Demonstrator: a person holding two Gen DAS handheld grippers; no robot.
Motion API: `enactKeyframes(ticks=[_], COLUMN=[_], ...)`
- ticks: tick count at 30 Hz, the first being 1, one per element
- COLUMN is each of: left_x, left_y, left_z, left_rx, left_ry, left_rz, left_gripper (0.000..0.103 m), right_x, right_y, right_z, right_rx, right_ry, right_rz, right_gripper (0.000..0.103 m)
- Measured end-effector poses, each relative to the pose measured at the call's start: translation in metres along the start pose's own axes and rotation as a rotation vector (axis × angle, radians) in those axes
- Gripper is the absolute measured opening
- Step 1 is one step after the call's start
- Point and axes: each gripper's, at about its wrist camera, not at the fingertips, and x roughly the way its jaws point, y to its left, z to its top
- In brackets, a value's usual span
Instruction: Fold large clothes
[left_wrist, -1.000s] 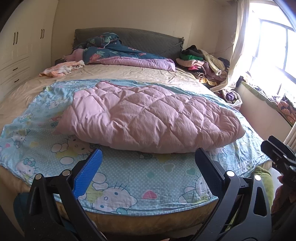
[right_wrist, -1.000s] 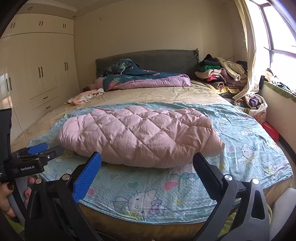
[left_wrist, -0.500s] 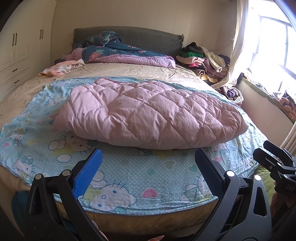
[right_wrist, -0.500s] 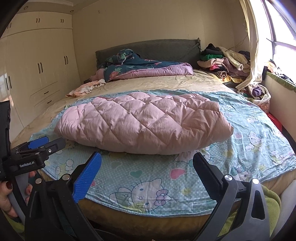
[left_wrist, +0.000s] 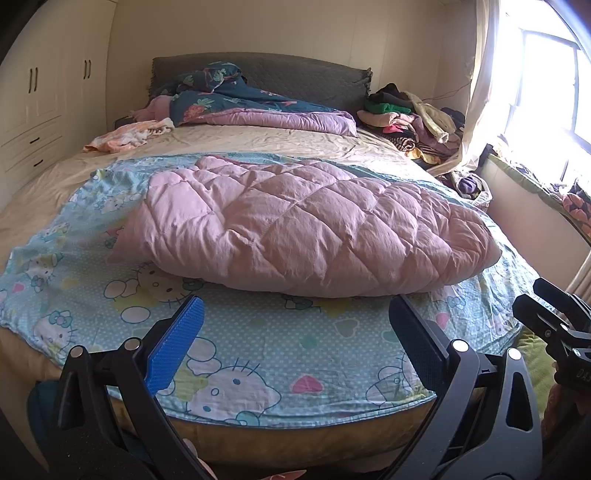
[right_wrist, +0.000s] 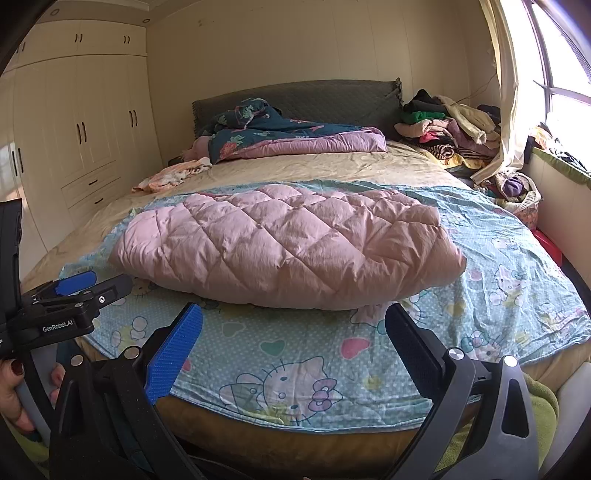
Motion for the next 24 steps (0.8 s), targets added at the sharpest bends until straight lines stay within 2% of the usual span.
enactKeyframes(ticks=[24], left_x=[-0.0010], left_y=[0.0004], left_z=[-0.0004], left_rx=[0.008], left_ry=[0.002], left_rz=[0.013], left_gripper=[0.094], right_x=[0.0000], right_y=[-0.0003], right_z=[-0.0002], right_rx=[-0.003], right_ry=[0.000], right_rz=[-0.002], right_gripper=[0.099])
